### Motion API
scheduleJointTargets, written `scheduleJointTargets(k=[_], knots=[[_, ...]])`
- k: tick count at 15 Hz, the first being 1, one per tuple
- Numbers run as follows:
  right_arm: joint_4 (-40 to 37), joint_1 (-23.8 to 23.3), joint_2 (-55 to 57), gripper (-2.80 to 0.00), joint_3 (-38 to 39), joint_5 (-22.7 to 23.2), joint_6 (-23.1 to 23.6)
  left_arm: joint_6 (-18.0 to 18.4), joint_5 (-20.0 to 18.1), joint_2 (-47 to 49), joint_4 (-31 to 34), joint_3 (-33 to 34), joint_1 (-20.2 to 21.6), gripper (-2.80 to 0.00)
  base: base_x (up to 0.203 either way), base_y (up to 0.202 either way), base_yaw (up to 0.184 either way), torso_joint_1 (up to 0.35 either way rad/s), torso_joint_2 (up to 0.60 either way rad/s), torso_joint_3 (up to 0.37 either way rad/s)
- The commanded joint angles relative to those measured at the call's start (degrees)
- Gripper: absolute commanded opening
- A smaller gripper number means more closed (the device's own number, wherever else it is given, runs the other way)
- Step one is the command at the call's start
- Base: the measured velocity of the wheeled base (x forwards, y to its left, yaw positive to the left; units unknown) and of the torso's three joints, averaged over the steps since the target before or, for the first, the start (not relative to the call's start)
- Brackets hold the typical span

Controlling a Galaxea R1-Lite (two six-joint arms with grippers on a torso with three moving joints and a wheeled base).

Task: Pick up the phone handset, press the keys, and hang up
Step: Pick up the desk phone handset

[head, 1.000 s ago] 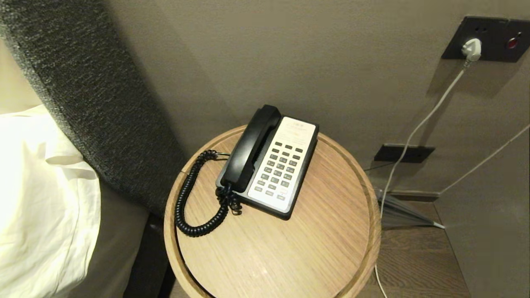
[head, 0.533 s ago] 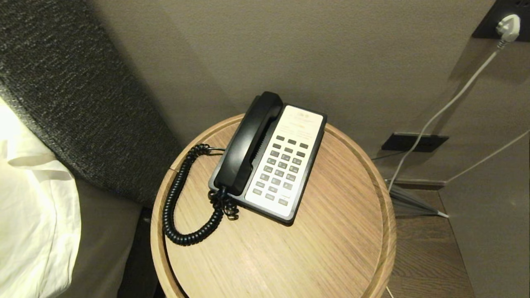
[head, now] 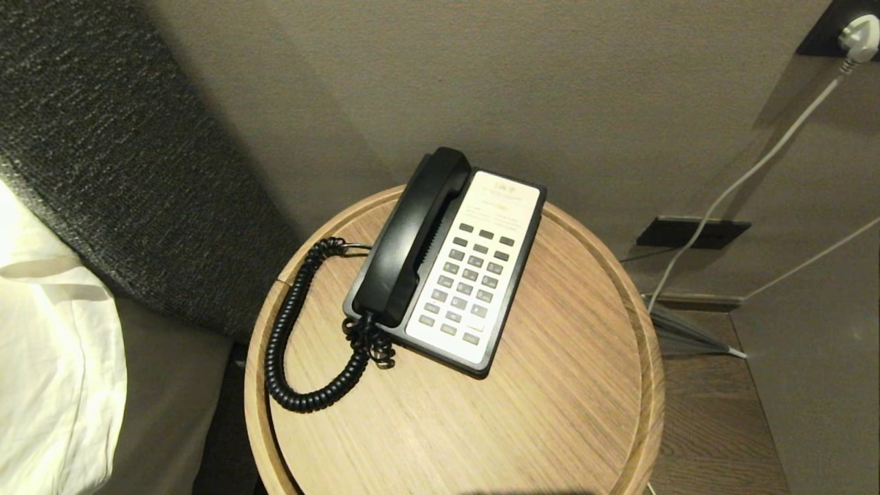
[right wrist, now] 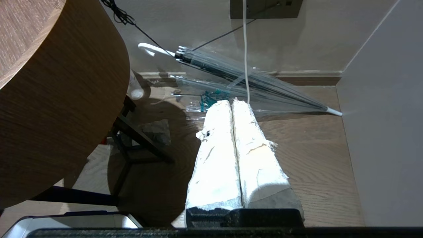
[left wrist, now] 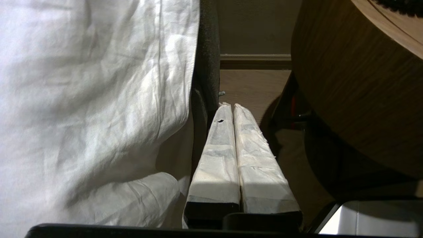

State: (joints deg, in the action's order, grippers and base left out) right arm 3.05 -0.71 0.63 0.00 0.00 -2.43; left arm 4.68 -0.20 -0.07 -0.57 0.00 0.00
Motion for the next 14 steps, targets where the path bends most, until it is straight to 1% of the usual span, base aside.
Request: scheduleJointTargets(k=[1, 2, 3, 5, 7, 9, 10, 11, 12, 13, 14], knots=[[0.03, 0.0, -0.02, -2.8, 1.23, 0.0, -0.04, 1.97, -0.64, 0.86, 0.62, -2.5, 0.01, -2.8, 0.0, 0.0, 0.0, 0.0, 0.0, 0.0], [0.03, 0.0, -0.02, -2.8, 1.23, 0.0, -0.04, 1.98, -0.94, 3.26, 1.59, -5.97, 0.04, -2.8, 0.0, 0.0, 0.0, 0.0, 0.0, 0.0], [0.03, 0.0, -0.02, -2.8, 1.23, 0.0, -0.04, 1.87, -1.68, 7.62, 2.46, -10.48, 0.07, -2.8, 0.0, 0.0, 0.0, 0.0, 0.0, 0.0], [0.03, 0.0, -0.02, -2.8, 1.23, 0.0, -0.04, 1.59, -4.83, 21.64, 4.26, -23.0, 0.07, -2.8, 0.0, 0.0, 0.0, 0.0, 0.0, 0.0], [0.03, 0.0, -0.02, -2.8, 1.23, 0.0, -0.04, 1.54, -8.37, 40.22, 8.98, -42.05, -0.53, -2.8, 0.0, 0.0, 0.0, 0.0, 0.0, 0.0], [0.03, 0.0, -0.02, -2.8, 1.23, 0.0, -0.04, 1.45, -10.67, 56.17, 16.93, -63.61, -3.16, -2.8, 0.0, 0.0, 0.0, 0.0, 0.0, 0.0], [0.03, 0.0, -0.02, -2.8, 1.23, 0.0, -0.04, 1.38, -11.3, 64.33, 21.19, -73.57, -5.51, -2.8, 0.0, 0.0, 0.0, 0.0, 0.0, 0.0], [0.03, 0.0, -0.02, -2.8, 1.23, 0.0, -0.04, 1.32, -11.29, 71.3, 24.91, -81.64, -8.51, -2.8, 0.0, 0.0, 0.0, 0.0, 0.0, 0.0], [0.03, 0.0, -0.02, -2.8, 1.23, 0.0, -0.04, 1.24, -10.48, 77.76, 28.49, -88.26, -12.42, -2.8, 0.0, 0.0, 0.0, 0.0, 0.0, 0.0], [0.03, 0.0, -0.02, -2.8, 1.23, 0.0, -0.04, 1.14, -9.04, 83.17, 31.59, -93.05, -16.96, -2.8, 0.0, 0.0, 0.0, 0.0, 0.0, 0.0], [0.03, 0.0, -0.02, -2.8, 1.23, 0.0, -0.04, 1.04, -7.33, 87.16, 34.37, -96.99, -22.37, -2.8, 0.0, 0.0, 0.0, 0.0, 0.0, 0.0]])
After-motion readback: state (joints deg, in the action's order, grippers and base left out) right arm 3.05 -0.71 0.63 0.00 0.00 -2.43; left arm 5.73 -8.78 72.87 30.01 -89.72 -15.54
